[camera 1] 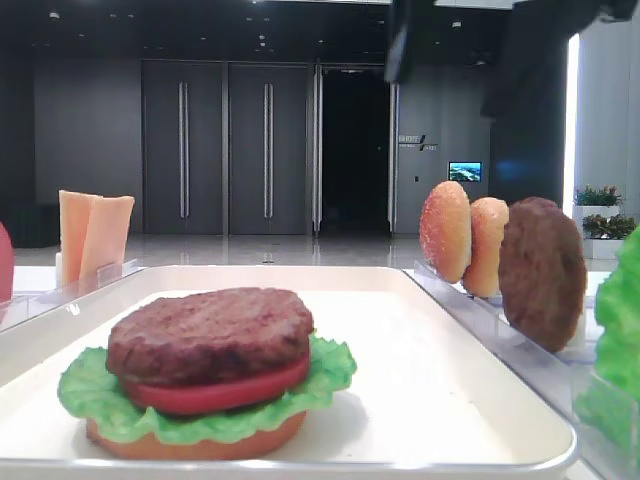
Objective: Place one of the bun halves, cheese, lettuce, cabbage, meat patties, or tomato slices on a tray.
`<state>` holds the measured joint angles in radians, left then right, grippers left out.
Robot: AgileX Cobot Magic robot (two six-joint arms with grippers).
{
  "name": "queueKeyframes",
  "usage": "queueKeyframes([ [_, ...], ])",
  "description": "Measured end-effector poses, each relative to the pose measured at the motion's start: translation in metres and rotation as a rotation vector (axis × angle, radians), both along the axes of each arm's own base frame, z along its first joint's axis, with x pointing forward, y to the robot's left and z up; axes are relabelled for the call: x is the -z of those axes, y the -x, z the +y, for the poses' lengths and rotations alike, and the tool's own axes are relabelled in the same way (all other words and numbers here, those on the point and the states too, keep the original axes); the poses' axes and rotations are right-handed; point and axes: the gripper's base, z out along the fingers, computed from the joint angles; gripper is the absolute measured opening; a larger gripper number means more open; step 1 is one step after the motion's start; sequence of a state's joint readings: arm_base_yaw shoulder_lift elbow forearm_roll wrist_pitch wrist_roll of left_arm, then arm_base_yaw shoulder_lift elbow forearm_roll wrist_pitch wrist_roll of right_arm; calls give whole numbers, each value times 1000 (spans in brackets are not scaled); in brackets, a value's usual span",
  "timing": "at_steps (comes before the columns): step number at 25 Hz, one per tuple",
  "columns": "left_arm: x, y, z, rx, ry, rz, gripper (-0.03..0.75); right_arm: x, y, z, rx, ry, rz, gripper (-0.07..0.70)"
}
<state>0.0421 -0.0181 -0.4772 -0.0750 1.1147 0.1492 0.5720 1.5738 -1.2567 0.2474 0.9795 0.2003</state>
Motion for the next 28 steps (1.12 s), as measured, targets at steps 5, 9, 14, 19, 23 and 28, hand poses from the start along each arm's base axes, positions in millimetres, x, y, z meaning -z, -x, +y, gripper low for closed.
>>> queueKeyframes([
  [5, 0, 0, 0, 0, 0, 0, 0, -5, -14, -44, 98, 66, 25, 485],
  [9, 0, 0, 0, 0, 0, 0, 0, -9, -22, -85, 169, 135, 40, 485],
  [14, 0, 0, 0, 0, 0, 0, 0, -14, -24, -133, 256, 182, 80, 485],
  [19, 0, 0, 0, 0, 0, 0, 0, -19, -24, -169, 342, 201, 71, 485],
  [23, 0, 0, 0, 0, 0, 0, 0, -19, -25, -190, 397, 206, 74, 485],
  [28, 0, 0, 0, 0, 0, 0, 0, -19, -25, -192, 374, 212, 67, 485],
])
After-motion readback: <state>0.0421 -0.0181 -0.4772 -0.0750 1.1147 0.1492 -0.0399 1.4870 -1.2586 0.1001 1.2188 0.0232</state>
